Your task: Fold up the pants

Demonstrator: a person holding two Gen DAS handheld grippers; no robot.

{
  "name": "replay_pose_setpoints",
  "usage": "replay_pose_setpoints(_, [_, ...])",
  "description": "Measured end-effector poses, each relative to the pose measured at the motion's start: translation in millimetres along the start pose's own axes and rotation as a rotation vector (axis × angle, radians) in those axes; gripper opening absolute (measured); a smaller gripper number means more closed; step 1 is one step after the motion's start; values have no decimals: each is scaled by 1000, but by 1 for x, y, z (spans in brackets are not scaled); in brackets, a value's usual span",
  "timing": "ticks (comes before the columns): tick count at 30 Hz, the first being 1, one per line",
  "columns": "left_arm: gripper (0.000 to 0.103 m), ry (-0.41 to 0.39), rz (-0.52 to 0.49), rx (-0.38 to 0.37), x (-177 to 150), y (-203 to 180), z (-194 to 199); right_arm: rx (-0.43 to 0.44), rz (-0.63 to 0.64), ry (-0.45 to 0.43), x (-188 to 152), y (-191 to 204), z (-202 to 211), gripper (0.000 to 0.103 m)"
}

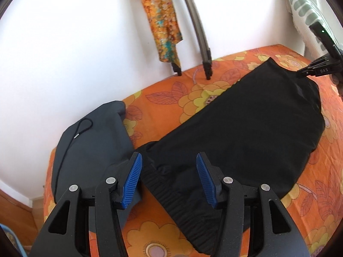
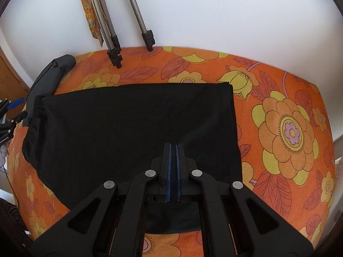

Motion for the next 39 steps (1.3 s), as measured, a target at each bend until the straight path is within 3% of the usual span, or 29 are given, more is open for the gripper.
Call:
replay_pose_setpoints(3, [53, 19, -38, -64, -6, -26, -2, -42, 37, 41, -16, 2, -12, 2])
replay_pose_setpoints(7, [53, 121, -25, -114, -26, -36, -29, -133, 13, 66, -26, -31, -18, 2])
replay_pose_setpoints(9, [53, 142, -19, -66, -34, -29, -38, -227, -15, 50, -27, -55, -9, 2])
replay_pose_setpoints(12, [53, 178, 15, -10, -42, -9, -46, -184, -148, 11, -33, -76, 15, 3])
replay_pose_setpoints(14, [53, 185, 8, 69, -43, 6, -44, -155, -200, -25, -37, -78, 36, 5])
replay_pose_setpoints(18, [54, 177, 59, 114, -37, 27, -28, -89, -214, -68, -50, -57, 68, 8])
replay_pose_setpoints(19, [54, 159, 57, 119, -35, 27, -21, -59, -223, -73, -55, -49, 74, 15])
replay_pose_setpoints(20, [54, 136, 53, 104, -31, 24, -13, -32, -233, -80, -59, -40, 80, 21])
replay_pose_setpoints(21, [54, 116, 49, 82, -27, 17, -4, -10, -246, -90, -64, -31, 84, 38])
replay_pose_setpoints(22, [54, 100, 39, 61, -23, 9, 3, 12, -257, -97, -70, -23, 87, 48])
replay_pose_setpoints(25, [54, 51, -20, -38, -13, -33, 22, 64, -285, -67, -89, 1, 83, 48])
replay_pose_setpoints(29, [54, 26, -130, -235, -3, -111, 32, 99, -304, 1, -110, 21, 62, 48])
replay_pose_setpoints(32, [46, 27, -208, -332, 2, -164, 32, 172, -348, 40, -115, 30, 46, 40])
replay_pose_setpoints(36, [46, 49, -282, -371, 6, -207, 17, 257, -384, 86, -118, 39, 26, 33])
replay_pose_setpoints(39, [46, 62, -326, -350, 10, -221, 4, 306, -407, 65, -110, 41, 24, 29])
Point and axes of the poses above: each gripper's, at about its wrist camera, not at the fingertips, and z roughly against the way its jaws point, y to its left, x to its top, the point moved 6 cm from there along -z, roughly the way its jaws point, and after that the axes turned 4 degrees about -y, right-handed, at the moved point
